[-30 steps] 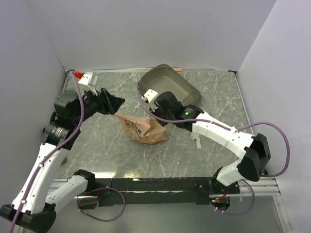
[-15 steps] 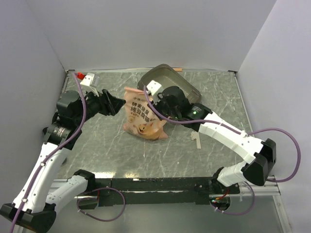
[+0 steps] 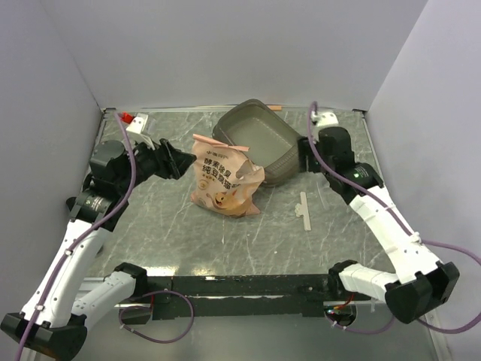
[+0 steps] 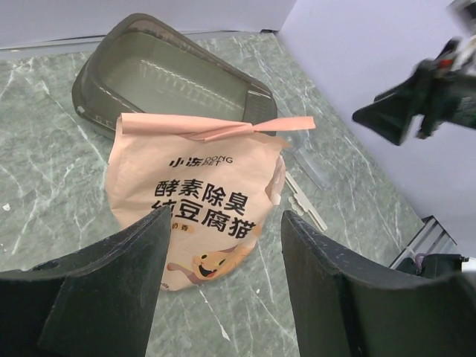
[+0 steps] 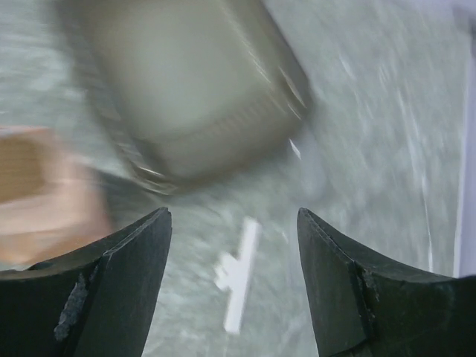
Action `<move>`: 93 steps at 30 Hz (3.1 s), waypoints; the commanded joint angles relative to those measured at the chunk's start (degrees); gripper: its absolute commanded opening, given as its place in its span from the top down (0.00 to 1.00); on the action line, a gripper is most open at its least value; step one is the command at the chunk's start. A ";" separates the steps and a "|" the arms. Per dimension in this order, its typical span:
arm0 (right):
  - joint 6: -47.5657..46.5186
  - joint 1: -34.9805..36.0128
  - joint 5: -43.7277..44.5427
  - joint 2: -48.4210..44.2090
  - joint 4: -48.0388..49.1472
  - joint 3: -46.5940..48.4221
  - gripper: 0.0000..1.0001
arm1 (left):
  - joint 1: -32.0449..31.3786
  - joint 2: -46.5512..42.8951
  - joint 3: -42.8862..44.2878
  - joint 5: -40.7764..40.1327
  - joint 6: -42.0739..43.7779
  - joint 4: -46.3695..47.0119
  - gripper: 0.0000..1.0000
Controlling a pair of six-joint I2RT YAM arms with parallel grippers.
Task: Fill the litter box with clean litter
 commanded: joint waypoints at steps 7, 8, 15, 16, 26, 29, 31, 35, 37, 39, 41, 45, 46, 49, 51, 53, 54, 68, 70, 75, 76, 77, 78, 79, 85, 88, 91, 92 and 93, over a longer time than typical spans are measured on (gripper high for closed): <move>11.57 -11.91 0.81 5.77 1.78 -14.77 0.24 | 0.00 -4.13 -8.30 1.42 -1.77 6.90 0.34; 11.66 -13.05 0.89 6.30 2.48 -15.57 0.23 | 0.00 -4.57 -9.01 0.38 -1.60 6.98 0.34; 10.43 -18.77 -4.10 12.45 7.06 -19.44 0.23 | -0.17 -5.11 -14.99 -0.25 -1.95 9.97 0.28; 9.91 -19.39 -4.64 13.59 7.32 -19.44 0.23 | -0.17 -4.84 -15.17 -0.16 -1.95 9.89 0.28; 8.50 -20.97 -8.16 21.86 8.29 -17.59 0.23 | -0.17 -3.87 -17.11 -1.39 -1.69 11.64 0.27; 8.32 -21.15 -9.12 24.58 8.03 -16.89 0.25 | -0.17 -3.87 -17.72 -1.48 -1.77 11.91 0.27; 8.23 -21.24 -10.00 26.17 8.20 -16.72 0.27 | -0.17 -3.70 -17.81 -1.39 -1.86 11.91 0.27; 8.06 -21.32 -9.48 27.49 7.94 -16.54 0.45 | -0.17 -3.44 -17.72 -1.66 -1.69 11.73 0.27; 8.06 -21.24 -8.86 27.67 7.24 -16.28 0.58 | -0.17 -3.26 -17.64 -1.57 -1.69 11.64 0.27; 8.14 -21.32 -7.98 27.32 6.98 -16.01 0.66 | -0.17 -3.00 -17.46 -1.57 -1.60 11.47 0.28; 8.32 -21.33 -7.11 26.88 6.80 -16.10 0.79 | -0.17 -2.91 -17.28 -1.57 -1.51 11.29 0.28; 9.37 -21.32 -5.26 23.38 5.75 -15.84 0.93 | -0.17 -2.82 -16.32 -1.83 -1.51 10.85 0.28; 9.81 -21.24 -5.60 22.23 5.31 -15.58 0.97 | -0.17 -2.73 -16.14 -1.75 -1.68 10.77 0.28; 12.27 -20.45 -7.54 15.82 3.37 -13.91 1.00 | -0.17 -2.38 -14.56 -1.48 -2.56 9.80 0.28; 13.41 -18.70 -6.75 11.07 0.84 -11.45 1.00 | -0.17 -2.12 -12.46 -0.96 -2.74 9.10 0.28; 14.12 -15.01 -6.58 7.99 -1.02 -8.56 1.00 | -0.17 -1.94 -10.79 -0.78 -3.09 7.44 0.28; 14.47 -13.61 -6.23 5.28 -2.59 -7.67 1.00 | -0.26 -2.03 -9.04 -0.60 -3.18 6.90 0.28; 4.29 9.61 -28.00 -5.64 -18.15 8.50 1.00 | -0.18 0.78 4.59 18.35 5.69 3.38 0.26; 2.88 10.93 -33.10 -6.43 -19.21 8.86 1.00 | -0.17 0.87 5.04 21.01 6.40 4.43 0.26; -0.20 11.37 -43.12 -8.11 -22.99 8.68 0.99 | -0.17 1.75 6.88 29.43 10.17 3.47 0.23; -0.21 11.54 -46.79 -7.93 -23.43 8.68 0.99 | -0.17 1.84 7.06 30.41 10.88 3.12 0.23; -1.86 11.72 -48.13 -7.84 -24.22 8.86 0.99 | -0.26 1.93 7.24 31.29 11.84 3.29 0.23; -2.14 12.07 -49.10 -7.75 -24.40 8.86 0.99 | -0.18 1.84 7.24 32.09 12.11 3.47 0.23; -2.23 12.68 -50.16 -7.84 -24.49 8.86 0.99 | -0.17 1.84 7.15 33.57 12.37 3.73 0.22; -2.84 14.44 -55.69 -7.58 -25.02 9.74 0.98 | -0.26 2.80 6.36 39.73 13.17 4.70 0.21; -3.19 14.88 -57.37 -6.70 -25.37 11.05 0.98 | -0.35 2.72 4.52 40.62 12.12 6.98 0.21; -3.11 15.50 -57.12 -5.65 -25.28 11.76 0.98 | -0.26 2.63 3.29 40.71 10.80 9.36 0.21; -3.11 15.67 -56.50 -5.30 -25.37 12.02 0.98 | -0.26 2.63 3.11 40.71 10.80 9.45 0.21; -3.19 15.76 -56.85 -4.51 -25.46 12.29 0.98 | -0.35 2.72 3.11 40.79 10.88 9.53 0.21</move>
